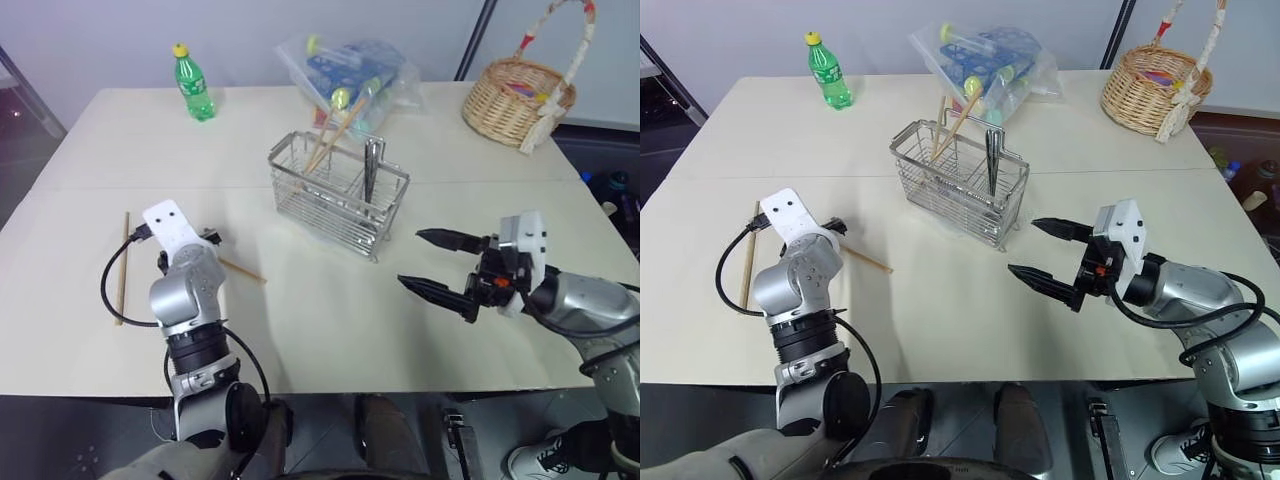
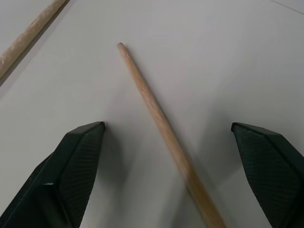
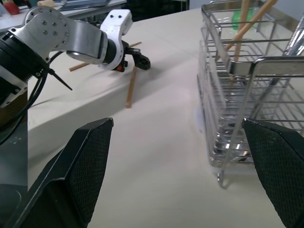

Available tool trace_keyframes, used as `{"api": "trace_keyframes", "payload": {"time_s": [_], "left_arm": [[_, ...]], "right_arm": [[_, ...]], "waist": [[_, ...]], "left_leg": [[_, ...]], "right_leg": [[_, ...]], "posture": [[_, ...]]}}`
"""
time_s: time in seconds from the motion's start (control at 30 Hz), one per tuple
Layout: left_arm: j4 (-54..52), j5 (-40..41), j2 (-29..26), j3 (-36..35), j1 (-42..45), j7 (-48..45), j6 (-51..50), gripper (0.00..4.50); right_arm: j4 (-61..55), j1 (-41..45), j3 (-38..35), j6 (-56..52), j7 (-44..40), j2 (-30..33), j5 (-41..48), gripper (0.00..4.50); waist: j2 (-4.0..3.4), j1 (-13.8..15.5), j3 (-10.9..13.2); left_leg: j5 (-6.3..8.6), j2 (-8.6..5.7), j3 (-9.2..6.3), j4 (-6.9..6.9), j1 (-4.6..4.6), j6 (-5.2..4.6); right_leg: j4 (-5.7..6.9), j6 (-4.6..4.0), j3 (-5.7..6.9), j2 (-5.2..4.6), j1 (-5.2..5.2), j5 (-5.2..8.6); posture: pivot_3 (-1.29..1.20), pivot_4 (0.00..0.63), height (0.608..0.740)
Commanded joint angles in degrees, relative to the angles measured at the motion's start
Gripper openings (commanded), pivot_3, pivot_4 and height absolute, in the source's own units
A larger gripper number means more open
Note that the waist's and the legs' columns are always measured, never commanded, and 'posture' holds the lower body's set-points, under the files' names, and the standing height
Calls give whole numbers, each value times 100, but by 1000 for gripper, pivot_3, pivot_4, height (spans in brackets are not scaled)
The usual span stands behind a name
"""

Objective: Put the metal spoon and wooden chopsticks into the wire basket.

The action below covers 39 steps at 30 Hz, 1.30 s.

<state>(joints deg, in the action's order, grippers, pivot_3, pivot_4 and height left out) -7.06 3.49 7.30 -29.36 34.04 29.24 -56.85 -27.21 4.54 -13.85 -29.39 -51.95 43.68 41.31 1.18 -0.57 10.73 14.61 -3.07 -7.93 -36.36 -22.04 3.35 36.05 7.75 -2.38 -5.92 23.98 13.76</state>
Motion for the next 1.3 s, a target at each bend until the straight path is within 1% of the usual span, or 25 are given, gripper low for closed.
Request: {"api": "trace_keyframes", "payload": {"time_s": [0.03,0.07,0.13,0.2,0.23,0.57,0.63,0.73,0.9,0.97,1.07,1.13,1.17,1.3], "left_arm": [[-22,63,158,-213,-157,193,-145,2778],[-52,66,186,-238,-172,224,-147,2235],[-107,69,239,-301,-189,310,-187,1303],[-138,95,288,-367,-192,369,-205,288],[-151,103,311,-394,-191,391,-205,59],[-154,139,168,-379,-139,379,-190,59],[-18,217,106,-408,-21,316,-67,59],[296,427,-141,-435,126,-31,497,59],[632,674,-1111,-38,343,-1259,1679,59],[898,777,-1715,211,595,-2173,2364,59],[1387,1097,-2276,303,1010,-3159,3045,59],[1711,1302,-2546,356,1281,-3736,3368,59],[1828,1351,-2619,384,1350,-3901,3477,59],[2331,1802,-2902,651,1815,-5226,3868,59]], "right_arm": [[-213,12,-173,80,28,28,77,4500],[-211,15,-173,78,31,25,72,4500],[-202,36,-165,71,46,22,67,4500],[-182,73,-157,58,73,19,68,4500],[-172,87,-160,50,87,17,76,4500],[-284,-23,-274,-34,97,73,221,4500],[-311,-54,-288,-34,104,78,234,4500],[-380,-89,-334,-64,141,92,284,4500],[-546,-147,-461,-145,252,100,400,4500],[-633,-199,-519,-167,326,81,433,4500],[-709,-261,-552,-176,409,52,440,4500],[-759,-308,-577,-182,449,43,456,4500],[-771,-319,-581,-184,462,44,463,4500],[-921,-381,-610,-200,605,18,511,4500]], "waist": [[-1,6,-1],[-1,7,-1],[-1,20,-1],[-1,33,-1],[-2,38,-1],[-2,20,-1],[-2,25,-1],[-3,34,-2],[13,2,7],[15,11,8],[15,25,8],[14,25,8],[13,24,7],[14,6,8]], "left_leg": [[0,0,0,0,1,0],[0,0,0,0,3,0],[0,-1,0,1,13,0],[2,-1,0,8,43,-1],[4,-1,0,12,59,-3],[6,-1,0,13,64,-6],[6,0,0,13,64,-6],[5,0,0,12,65,-6],[5,2,-1,12,56,-5],[5,2,-1,12,53,-5],[5,1,-1,13,50,-5],[5,0,0,13,49,-5],[5,0,0,14,50,-5],[6,0,-1,16,50,-6]], "right_leg": [[0,0,0,0,-1,0],[-1,0,0,0,-5,0],[-5,1,0,0,-18,0],[-14,2,0,0,-48,1],[-23,3,0,-1,-66,2],[-49,12,1,0,-82,1],[-49,13,1,0,-82,0],[-49,13,1,0,-83,0],[-50,12,1,3,-73,0],[-52,12,1,3,-73,-1],[-59,12,1,2,-72,-1],[-69,15,1,1,-77,-3],[-73,17,1,0,-78,-4],[-73,18,1,0,-77,-5]], "posture": [[0,150,740],[0,150,740],[0,150,740],[0,150,740],[0,150,740],[0,150,740],[0,150,740],[0,150,740],[0,150,740],[0,150,740],[0,150,740],[0,150,740],[0,150,740],[0,150,740]]}}
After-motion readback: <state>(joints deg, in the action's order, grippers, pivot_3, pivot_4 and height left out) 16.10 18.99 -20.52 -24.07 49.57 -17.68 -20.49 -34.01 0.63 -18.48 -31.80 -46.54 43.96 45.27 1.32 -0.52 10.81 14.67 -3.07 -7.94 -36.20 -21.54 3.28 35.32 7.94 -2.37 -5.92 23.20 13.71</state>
